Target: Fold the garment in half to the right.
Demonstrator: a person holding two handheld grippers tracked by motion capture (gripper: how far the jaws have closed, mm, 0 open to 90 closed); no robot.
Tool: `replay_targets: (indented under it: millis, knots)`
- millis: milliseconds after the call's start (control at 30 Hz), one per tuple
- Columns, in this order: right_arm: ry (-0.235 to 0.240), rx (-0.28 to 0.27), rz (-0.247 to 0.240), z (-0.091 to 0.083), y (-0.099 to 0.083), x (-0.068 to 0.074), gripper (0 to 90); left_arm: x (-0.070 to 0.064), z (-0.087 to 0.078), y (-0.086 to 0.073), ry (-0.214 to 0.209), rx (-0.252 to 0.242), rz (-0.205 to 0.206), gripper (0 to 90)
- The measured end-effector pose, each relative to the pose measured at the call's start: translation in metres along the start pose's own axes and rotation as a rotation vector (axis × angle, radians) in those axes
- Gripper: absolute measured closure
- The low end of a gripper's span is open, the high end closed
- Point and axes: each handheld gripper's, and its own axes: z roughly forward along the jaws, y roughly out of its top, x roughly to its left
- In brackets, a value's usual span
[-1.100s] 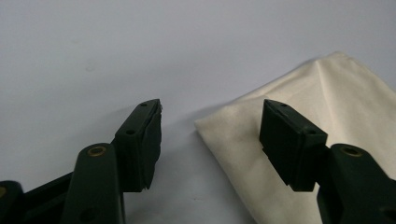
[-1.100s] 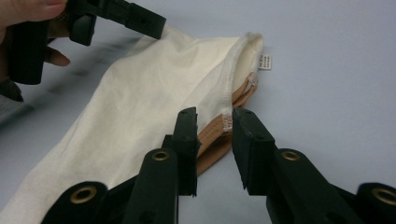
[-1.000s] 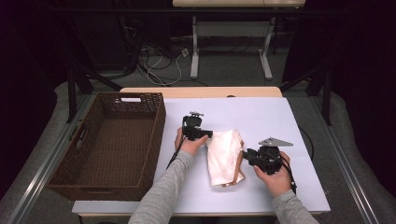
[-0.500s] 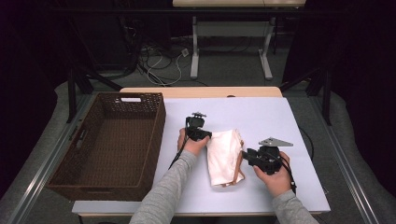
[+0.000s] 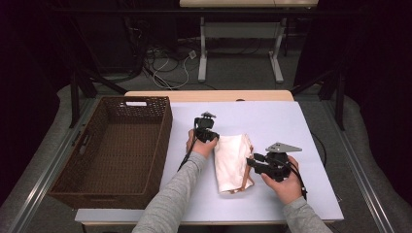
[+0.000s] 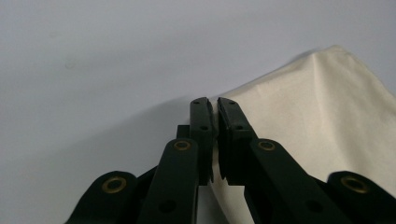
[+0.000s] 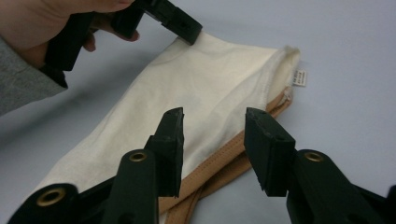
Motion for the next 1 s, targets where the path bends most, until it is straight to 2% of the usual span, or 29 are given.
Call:
replay_targets:
  millis: [200, 400, 467, 533, 767, 833, 1000]
  knots:
    - [0.043, 0.000, -0.099, 0.003, 0.005, 0.005, 53.7, 0.009, -0.004, 0.006, -0.021, -0.030, -0.024, 85.7]
    - [0.052, -0.004, -0.195, 0.006, 0.006, 0.011, 54.0, 0.012, -0.007, 0.012, -0.018, -0.035, -0.012, 85.7]
    - [0.058, -0.017, -0.196, 0.007, 0.008, 0.013, 54.0, 0.014, -0.007, 0.014, -0.018, -0.037, -0.015, 85.6]
    - [0.077, -0.003, -0.195, 0.007, 0.010, 0.014, 52.3, 0.015, -0.006, 0.015, -0.016, -0.039, -0.010, 85.6]
    - [0.105, -0.013, -0.263, 0.010, 0.010, 0.021, 42.2, 0.019, -0.007, 0.016, -0.008, -0.045, -0.013, 85.6]
    - [0.101, -0.013, -0.297, 0.010, 0.010, 0.023, 40.6, 0.018, -0.008, 0.016, 0.000, -0.052, -0.012, 85.5]
    - [0.080, 0.019, -0.302, 0.010, 0.009, 0.024, 32.8, 0.015, -0.008, 0.016, 0.011, -0.060, 0.001, 85.5]
